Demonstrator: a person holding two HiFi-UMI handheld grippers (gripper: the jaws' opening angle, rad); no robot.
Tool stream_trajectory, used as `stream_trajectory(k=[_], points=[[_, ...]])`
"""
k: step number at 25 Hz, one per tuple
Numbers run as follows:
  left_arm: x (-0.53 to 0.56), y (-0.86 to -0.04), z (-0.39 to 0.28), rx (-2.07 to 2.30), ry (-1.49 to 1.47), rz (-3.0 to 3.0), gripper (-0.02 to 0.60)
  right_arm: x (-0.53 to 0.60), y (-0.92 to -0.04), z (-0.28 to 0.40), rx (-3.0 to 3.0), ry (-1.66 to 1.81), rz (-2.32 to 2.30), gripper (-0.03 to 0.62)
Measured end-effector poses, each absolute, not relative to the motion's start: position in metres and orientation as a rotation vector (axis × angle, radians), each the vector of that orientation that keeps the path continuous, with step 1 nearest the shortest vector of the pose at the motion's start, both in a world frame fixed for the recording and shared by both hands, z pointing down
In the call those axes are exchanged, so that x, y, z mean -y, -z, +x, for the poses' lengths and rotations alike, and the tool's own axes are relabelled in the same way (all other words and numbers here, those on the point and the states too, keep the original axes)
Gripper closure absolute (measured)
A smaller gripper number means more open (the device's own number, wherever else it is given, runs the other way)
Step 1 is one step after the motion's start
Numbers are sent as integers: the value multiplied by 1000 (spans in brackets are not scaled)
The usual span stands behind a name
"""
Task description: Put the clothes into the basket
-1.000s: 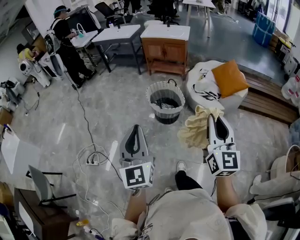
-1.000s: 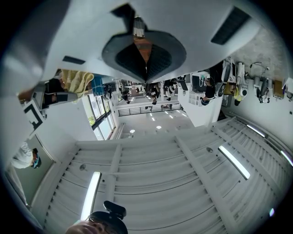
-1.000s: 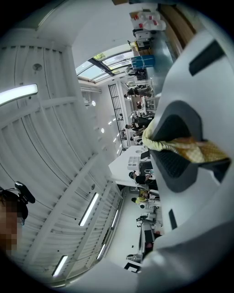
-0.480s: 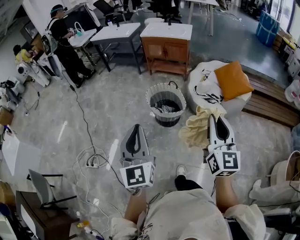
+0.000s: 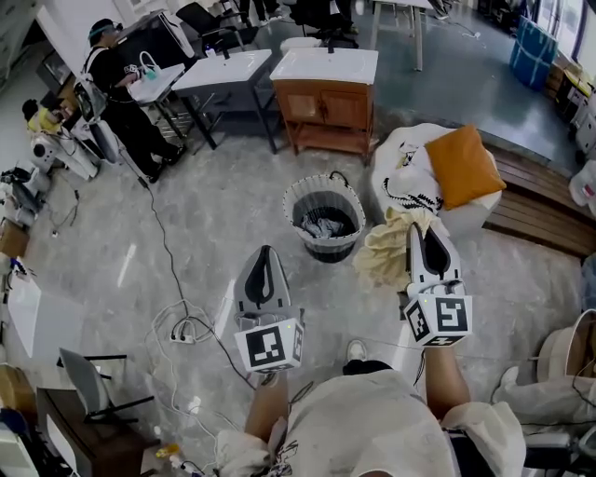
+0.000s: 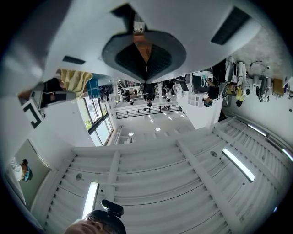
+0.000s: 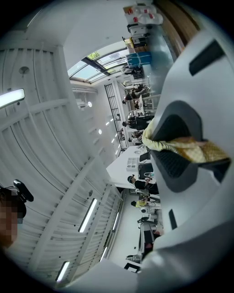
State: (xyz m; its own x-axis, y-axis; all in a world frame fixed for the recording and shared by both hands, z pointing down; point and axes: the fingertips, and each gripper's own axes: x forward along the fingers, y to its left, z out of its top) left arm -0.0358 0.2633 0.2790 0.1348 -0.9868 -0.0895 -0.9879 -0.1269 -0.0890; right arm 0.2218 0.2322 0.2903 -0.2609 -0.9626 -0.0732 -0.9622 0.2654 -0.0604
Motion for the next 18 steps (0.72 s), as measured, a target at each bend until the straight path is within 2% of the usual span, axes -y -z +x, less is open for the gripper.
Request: stream_trajectory(k=[18], points=[[-175, -276, 2, -2002, 18, -2227, 577, -136, -300, 255, -2440, 65, -1787, 553]])
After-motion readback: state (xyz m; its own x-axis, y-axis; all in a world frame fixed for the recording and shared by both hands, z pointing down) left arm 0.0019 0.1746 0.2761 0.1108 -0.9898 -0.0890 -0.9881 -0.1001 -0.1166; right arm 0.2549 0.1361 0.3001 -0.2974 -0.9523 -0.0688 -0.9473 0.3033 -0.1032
